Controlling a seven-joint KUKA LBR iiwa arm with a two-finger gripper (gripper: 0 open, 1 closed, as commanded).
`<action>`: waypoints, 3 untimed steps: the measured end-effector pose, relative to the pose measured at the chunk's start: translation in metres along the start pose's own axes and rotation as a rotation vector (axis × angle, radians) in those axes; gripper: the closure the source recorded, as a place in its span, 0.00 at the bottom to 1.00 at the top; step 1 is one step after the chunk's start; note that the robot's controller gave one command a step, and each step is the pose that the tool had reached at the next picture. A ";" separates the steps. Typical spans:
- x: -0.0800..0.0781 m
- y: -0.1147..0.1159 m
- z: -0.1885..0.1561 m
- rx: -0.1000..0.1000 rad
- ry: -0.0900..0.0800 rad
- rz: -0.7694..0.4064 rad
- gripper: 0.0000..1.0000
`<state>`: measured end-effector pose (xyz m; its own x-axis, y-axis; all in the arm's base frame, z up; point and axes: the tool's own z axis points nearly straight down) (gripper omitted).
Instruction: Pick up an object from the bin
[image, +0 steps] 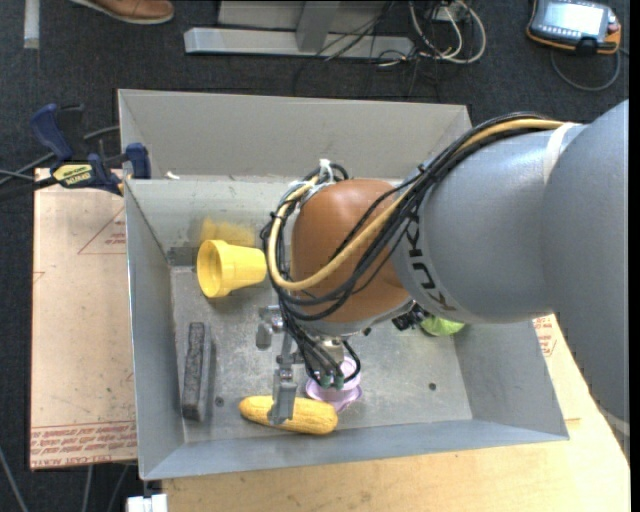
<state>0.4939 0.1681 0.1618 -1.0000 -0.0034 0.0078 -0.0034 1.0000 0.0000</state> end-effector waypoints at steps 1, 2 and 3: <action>-0.002 -0.001 -0.004 -0.001 -0.007 0.003 0.00; -0.001 -0.016 0.040 -0.004 -0.012 0.014 0.00; -0.007 -0.038 0.075 -0.001 -0.003 -0.100 0.00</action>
Offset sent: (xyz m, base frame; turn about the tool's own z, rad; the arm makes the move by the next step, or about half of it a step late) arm -0.0054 -0.0353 -0.0918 0.0283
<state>0.5000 0.1302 0.0865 -0.9946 -0.1035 0.0051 -0.1035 0.9946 0.0011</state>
